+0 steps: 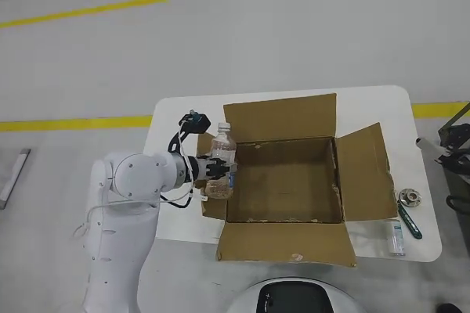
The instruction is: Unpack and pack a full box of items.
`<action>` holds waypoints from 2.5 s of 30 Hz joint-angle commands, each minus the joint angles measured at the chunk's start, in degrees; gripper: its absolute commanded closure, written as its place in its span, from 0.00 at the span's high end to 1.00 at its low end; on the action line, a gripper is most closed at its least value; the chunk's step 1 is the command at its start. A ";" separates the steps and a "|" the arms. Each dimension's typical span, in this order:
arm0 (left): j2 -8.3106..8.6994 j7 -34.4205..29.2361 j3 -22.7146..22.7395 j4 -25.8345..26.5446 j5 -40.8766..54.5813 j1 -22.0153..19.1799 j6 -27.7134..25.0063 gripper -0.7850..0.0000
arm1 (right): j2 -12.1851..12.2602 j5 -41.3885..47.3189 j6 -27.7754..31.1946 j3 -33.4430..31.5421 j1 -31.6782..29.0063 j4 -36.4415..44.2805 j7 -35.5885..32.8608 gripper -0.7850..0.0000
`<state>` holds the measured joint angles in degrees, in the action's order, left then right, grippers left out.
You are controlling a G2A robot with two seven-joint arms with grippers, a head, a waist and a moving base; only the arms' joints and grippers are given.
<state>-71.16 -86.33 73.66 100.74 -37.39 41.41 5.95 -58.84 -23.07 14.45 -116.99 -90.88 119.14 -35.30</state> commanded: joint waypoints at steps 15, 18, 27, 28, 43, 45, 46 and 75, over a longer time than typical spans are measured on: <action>-0.14 3.70 -2.42 2.39 13.55 -2.67 0.21 0.00 | 0.21 0.41 0.05 -1.92 -1.10 1.86 0.92 1.00; -0.63 4.32 -5.97 1.84 15.58 -5.40 0.76 0.00 | 0.23 1.00 -0.12 -3.00 -1.49 2.48 1.06 1.00; -2.14 6.22 -16.18 -3.65 15.82 -9.73 3.98 0.00 | 0.16 1.84 -0.48 -5.20 -3.36 3.90 1.91 1.00; -2.14 6.22 -16.18 -3.65 15.82 -9.73 3.98 0.00 | 0.15 1.88 -0.49 -5.32 -3.56 3.97 2.01 1.00; -2.64 10.29 -19.10 -4.61 14.62 -9.23 8.24 0.00 | 0.19 2.15 0.09 -5.92 -4.40 4.70 2.61 1.00; -3.23 11.22 -21.24 -6.11 14.22 -10.47 12.11 0.00 | 0.25 1.81 0.16 -5.57 -4.11 4.81 2.66 1.00; -3.56 11.33 -22.46 -6.85 14.06 -11.31 13.91 0.00 | 0.27 1.71 0.19 -5.41 -3.98 4.84 2.66 1.00; -7.07 13.41 -36.34 -23.14 9.04 -17.40 23.94 0.00 | 0.21 -8.48 3.67 -4.12 -4.73 2.47 9.80 1.00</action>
<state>-78.25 -72.59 37.59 77.48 -27.71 23.86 29.55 -58.63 -31.53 18.11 -121.17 -95.68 121.66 -25.52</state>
